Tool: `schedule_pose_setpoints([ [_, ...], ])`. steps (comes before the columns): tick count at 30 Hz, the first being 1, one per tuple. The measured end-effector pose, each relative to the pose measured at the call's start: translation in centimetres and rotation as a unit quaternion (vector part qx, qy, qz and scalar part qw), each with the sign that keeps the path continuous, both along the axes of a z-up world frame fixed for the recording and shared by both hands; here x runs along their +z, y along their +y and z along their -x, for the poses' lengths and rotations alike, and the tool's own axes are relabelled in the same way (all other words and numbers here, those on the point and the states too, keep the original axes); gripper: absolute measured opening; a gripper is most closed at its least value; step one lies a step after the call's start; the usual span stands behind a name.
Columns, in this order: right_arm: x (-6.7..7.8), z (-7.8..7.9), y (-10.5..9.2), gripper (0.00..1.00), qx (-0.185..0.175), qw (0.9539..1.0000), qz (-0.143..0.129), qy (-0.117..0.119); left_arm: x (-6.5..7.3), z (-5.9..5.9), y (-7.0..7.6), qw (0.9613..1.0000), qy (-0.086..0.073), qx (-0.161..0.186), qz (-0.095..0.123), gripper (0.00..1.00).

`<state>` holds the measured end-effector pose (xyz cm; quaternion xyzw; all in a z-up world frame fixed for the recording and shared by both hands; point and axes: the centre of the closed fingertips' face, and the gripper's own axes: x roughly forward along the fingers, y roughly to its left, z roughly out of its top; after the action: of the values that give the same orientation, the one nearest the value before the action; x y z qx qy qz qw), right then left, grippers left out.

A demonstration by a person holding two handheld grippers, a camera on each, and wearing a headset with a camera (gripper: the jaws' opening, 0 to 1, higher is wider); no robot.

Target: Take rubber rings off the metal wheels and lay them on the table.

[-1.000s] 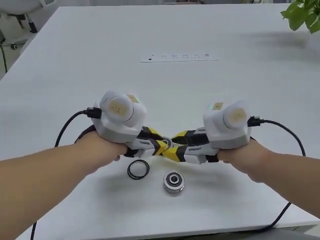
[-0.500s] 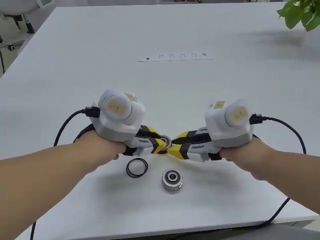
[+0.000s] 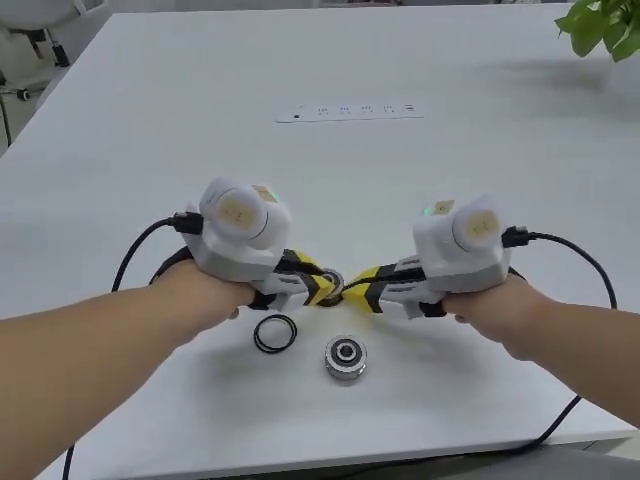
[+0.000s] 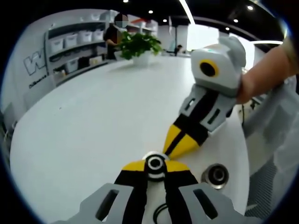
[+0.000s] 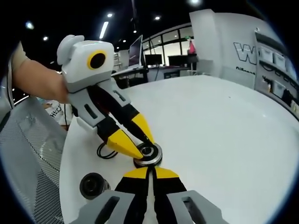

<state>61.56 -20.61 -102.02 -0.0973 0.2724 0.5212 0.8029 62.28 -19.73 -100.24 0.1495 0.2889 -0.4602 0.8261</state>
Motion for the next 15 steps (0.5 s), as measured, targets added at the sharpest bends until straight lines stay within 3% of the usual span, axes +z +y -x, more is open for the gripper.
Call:
schedule_pose_setpoints([
  [7,0.19,-0.12,-0.17,0.0,-0.02,0.9994,-0.015,0.024,0.01,-0.01,0.03,1.0,-0.002,-0.002,-0.001,0.13],
  [10,0.37,-0.24,-0.36,0.0,-0.04,0.9975,-0.035,0.048,0.02,-0.01,0.02,1.0,-0.002,-0.001,-0.002,0.13],
  [15,0.6,-0.22,-0.58,0.0,-0.059,0.9945,-0.055,0.067,-0.03,-0.09,-0.01,1.0,-0.006,-0.002,-0.006,0.13],
])
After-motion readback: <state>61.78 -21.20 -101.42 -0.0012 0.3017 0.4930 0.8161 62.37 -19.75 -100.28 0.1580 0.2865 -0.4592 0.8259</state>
